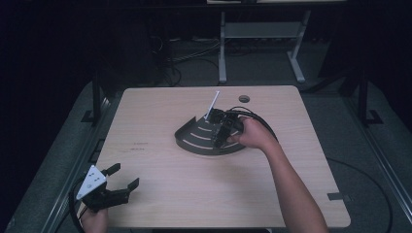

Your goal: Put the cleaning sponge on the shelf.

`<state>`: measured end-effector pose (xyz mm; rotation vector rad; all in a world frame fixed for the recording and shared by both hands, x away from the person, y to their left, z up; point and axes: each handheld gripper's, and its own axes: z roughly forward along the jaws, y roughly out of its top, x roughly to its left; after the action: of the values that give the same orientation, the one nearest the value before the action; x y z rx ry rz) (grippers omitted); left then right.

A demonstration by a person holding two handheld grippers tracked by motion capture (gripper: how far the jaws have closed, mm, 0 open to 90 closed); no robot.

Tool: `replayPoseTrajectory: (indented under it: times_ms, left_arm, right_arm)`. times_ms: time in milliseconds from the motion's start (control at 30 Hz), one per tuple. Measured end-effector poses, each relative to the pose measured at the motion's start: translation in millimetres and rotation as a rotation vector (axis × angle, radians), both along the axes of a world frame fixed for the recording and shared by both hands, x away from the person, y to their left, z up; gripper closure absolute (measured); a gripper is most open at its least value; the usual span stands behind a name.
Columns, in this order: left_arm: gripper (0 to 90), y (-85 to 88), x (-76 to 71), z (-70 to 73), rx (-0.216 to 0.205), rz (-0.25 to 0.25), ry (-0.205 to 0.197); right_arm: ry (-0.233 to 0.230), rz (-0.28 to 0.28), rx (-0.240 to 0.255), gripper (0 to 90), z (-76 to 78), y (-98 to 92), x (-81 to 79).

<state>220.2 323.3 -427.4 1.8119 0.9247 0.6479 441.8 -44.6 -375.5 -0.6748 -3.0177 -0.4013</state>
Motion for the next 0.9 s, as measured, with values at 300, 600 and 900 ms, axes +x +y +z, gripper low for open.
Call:
replayPoseTrajectory:
  times_ms: [300, 600, 900]
  left_arm:
    - [13.5, 0.1, -0.1, 0.0, 0.001, 0.001, 0.0]
    - [13.5, 0.3, -0.5, 0.2, -0.001, 0.001, -0.002]
    - [13.5, 0.6, -0.7, 0.2, -0.002, 0.002, -0.003]
  right_arm:
    - [0.003, -0.025, -0.003, 32.7, -3.5, 2.4, 12.2]
    - [0.007, -0.053, -0.016, 32.6, -17.8, 3.7, 24.9]
    - [0.012, -0.095, -0.039, 32.6, -36.6, -0.9, 35.3]
